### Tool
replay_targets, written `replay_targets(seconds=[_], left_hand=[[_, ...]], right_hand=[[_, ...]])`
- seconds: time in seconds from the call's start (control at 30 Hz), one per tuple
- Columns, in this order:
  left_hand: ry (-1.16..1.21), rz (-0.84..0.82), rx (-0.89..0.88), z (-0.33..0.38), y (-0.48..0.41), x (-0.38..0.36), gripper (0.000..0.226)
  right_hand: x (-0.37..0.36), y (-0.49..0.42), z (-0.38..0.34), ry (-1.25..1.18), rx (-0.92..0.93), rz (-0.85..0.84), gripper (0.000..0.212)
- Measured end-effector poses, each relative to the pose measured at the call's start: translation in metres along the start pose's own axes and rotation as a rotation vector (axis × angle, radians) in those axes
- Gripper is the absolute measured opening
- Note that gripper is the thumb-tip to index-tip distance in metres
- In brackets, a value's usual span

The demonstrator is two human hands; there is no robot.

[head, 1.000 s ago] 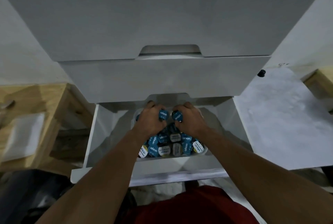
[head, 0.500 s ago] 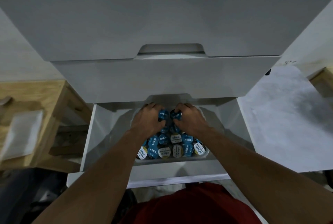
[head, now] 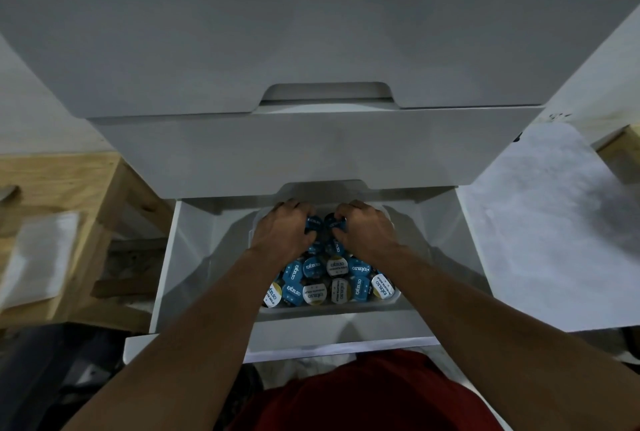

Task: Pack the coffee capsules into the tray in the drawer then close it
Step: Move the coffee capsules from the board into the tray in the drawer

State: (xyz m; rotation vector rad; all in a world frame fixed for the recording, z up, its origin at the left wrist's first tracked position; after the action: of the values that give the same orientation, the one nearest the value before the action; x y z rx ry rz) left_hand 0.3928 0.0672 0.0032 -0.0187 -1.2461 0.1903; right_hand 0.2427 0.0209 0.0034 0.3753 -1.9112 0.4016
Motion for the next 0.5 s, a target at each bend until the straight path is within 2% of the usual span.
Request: replay_targets(seconds=[0.3, 0.5], left_hand=[[-0.036, -0.043, -0.008, -0.0013, 0.0008, 0.0009, 0.036], [-0.042, -0.028, -0.033, -0.0009, 0.0022, 0.0037, 0.030]], right_hand=[[0.0021, 0.0029, -0.0013, 0.007, 0.032, 0.067, 0.022], [0.0043, 0.0038, -0.0006, 0.023, 0.040, 0.043, 0.022]])
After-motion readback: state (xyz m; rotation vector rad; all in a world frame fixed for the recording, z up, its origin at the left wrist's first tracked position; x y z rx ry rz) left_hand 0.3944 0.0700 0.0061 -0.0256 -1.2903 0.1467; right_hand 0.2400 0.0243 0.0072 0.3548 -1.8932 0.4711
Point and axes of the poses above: each hand's wrist, its own y-axis away from the middle knuckle, its own x-axis out of the back of the hand, z = x × y, the point moved 2 cm from there along -y, towards the middle knuckle, and after that the axes turned 11 degrees about z, right-handed, at the moved point
